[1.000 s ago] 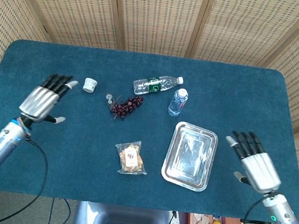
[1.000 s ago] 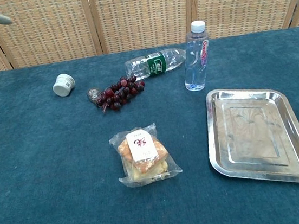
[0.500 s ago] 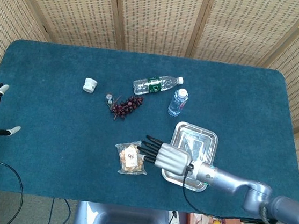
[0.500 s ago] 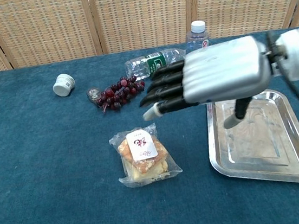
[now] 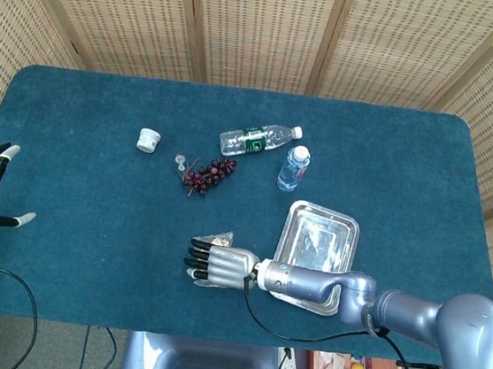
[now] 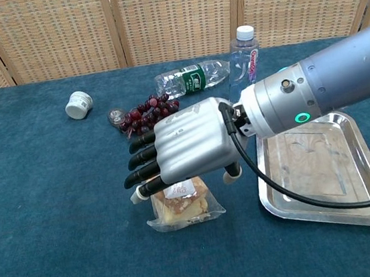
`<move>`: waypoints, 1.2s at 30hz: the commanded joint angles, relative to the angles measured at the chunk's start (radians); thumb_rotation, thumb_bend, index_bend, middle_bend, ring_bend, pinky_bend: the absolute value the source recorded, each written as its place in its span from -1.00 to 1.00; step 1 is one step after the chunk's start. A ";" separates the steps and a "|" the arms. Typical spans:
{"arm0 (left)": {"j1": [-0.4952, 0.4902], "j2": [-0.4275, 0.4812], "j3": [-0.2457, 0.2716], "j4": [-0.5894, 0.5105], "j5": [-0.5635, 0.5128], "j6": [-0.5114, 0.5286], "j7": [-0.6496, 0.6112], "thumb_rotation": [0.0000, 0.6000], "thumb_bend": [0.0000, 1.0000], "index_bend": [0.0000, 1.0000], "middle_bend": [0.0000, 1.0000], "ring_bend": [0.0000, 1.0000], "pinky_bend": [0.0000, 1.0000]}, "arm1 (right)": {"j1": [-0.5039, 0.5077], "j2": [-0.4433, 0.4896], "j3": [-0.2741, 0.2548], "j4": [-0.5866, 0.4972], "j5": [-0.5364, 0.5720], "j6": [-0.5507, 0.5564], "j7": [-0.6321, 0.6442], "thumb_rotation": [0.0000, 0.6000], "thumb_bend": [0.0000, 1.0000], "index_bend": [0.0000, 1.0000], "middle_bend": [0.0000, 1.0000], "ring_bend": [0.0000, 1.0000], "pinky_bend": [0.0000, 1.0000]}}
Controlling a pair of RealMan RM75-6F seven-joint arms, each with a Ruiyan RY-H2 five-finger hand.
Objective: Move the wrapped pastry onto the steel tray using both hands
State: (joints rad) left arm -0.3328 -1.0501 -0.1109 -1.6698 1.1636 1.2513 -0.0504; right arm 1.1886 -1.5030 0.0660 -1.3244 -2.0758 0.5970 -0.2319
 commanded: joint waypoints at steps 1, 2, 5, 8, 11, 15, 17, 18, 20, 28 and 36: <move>0.001 0.000 -0.003 0.005 0.004 -0.007 -0.011 1.00 -1.00 -1.00 -1.00 -1.00 -1.00 | 0.013 -0.017 -0.001 0.022 0.025 -0.030 -0.024 1.00 -1.00 -1.00 -1.00 -1.00 -1.00; 0.002 0.000 -0.005 0.007 0.006 -0.009 -0.016 1.00 -1.00 -1.00 -1.00 -1.00 -1.00 | 0.015 -0.024 -0.004 0.028 0.037 -0.039 -0.028 1.00 -1.00 -1.00 -1.00 -1.00 -1.00; 0.005 0.002 -0.008 0.012 0.010 -0.013 -0.027 1.00 -1.00 -1.00 -1.00 -1.00 -1.00 | 0.018 -0.040 -0.015 0.050 0.056 -0.047 -0.038 1.00 -1.00 -0.96 -1.00 -1.00 -1.00; 0.007 0.003 -0.012 0.013 0.013 -0.020 -0.037 1.00 -1.00 -1.00 -1.00 -1.00 -1.00 | 0.019 -0.057 -0.029 0.075 0.067 -0.042 -0.050 1.00 -1.00 -0.67 -0.83 -0.94 -0.86; 0.007 0.004 -0.014 0.013 0.014 -0.028 -0.039 1.00 -1.00 -1.00 -1.00 -1.00 -1.00 | 0.023 -0.077 -0.049 0.100 0.066 -0.018 -0.048 1.00 -0.77 -0.23 -0.35 -0.56 -0.35; 0.008 0.003 -0.019 0.016 0.015 -0.036 -0.043 1.00 -1.00 -1.00 -1.00 -1.00 -1.00 | 0.019 -0.098 -0.076 0.142 0.053 0.093 -0.005 1.00 -0.39 0.09 0.02 -0.22 -0.03; 0.006 0.000 -0.020 0.018 0.013 -0.046 -0.043 1.00 -1.00 -1.00 -1.00 -1.00 -1.00 | 0.015 -0.078 -0.085 0.146 0.043 0.158 0.011 1.00 -0.36 0.10 0.03 -0.21 -0.01; 0.005 -0.001 -0.021 0.019 0.013 -0.050 -0.043 1.00 -1.00 -1.00 -1.00 -1.00 -1.00 | 0.013 -0.063 -0.085 0.143 0.041 0.179 0.011 1.00 -0.35 0.10 0.03 -0.22 -0.01; 0.003 -0.002 -0.023 0.020 0.014 -0.055 -0.043 1.00 -1.00 -1.00 -1.00 -1.00 -1.00 | 0.005 -0.025 -0.087 0.125 0.045 0.213 0.008 1.00 -0.35 0.10 0.03 -0.21 -0.01; -0.002 -0.012 -0.025 0.031 0.022 -0.080 -0.050 1.00 -1.00 -1.00 -1.00 -1.00 -1.00 | -0.125 0.202 -0.126 0.052 0.137 0.288 -0.045 1.00 -0.35 0.10 0.03 -0.21 -0.01; 0.001 -0.013 -0.027 0.024 0.030 -0.081 -0.047 1.00 -1.00 -1.00 -1.00 -1.00 -1.00 | -0.238 0.234 -0.201 0.085 0.177 0.326 -0.033 1.00 -0.35 0.10 0.03 -0.21 -0.01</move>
State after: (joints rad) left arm -0.3315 -1.0632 -0.1378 -1.6455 1.1941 1.1705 -0.0977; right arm 0.9610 -1.2667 -0.1254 -1.2483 -1.8998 0.9141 -0.2677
